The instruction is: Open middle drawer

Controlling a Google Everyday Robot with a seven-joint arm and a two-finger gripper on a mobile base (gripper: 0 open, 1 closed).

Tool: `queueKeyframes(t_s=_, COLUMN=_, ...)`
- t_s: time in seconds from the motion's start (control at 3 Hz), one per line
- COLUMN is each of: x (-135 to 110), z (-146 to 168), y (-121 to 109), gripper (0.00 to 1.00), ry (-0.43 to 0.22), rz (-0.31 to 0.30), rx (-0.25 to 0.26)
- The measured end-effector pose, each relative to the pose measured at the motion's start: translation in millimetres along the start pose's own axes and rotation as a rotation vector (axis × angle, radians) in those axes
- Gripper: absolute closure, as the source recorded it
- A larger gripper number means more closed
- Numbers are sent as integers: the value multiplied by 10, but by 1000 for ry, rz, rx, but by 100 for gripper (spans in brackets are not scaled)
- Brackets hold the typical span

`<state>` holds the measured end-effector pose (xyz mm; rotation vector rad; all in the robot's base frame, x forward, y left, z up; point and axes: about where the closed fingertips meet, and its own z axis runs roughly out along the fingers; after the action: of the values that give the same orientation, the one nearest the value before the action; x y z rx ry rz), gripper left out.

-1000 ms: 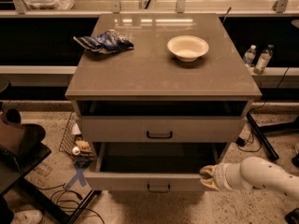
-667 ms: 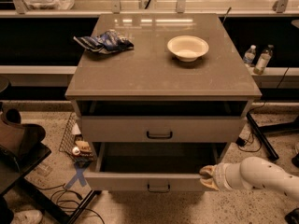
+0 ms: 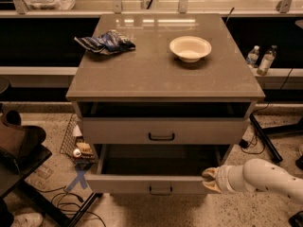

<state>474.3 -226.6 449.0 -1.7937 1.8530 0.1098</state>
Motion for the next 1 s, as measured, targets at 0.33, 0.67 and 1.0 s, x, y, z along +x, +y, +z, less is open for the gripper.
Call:
queueKeyframes(t_s=0.33, x=234, z=-481, y=491, gripper=100, ry=85, rz=92, rx=-53)
queueKeyframes(t_s=0.67, x=359, z=-888, y=860, gripper=98, ry=132, rz=135, rx=-102)
queueKeyframes(t_s=1.0, x=347, z=-845, y=843, gripper=75, ry=127, rz=132, rx=-101)
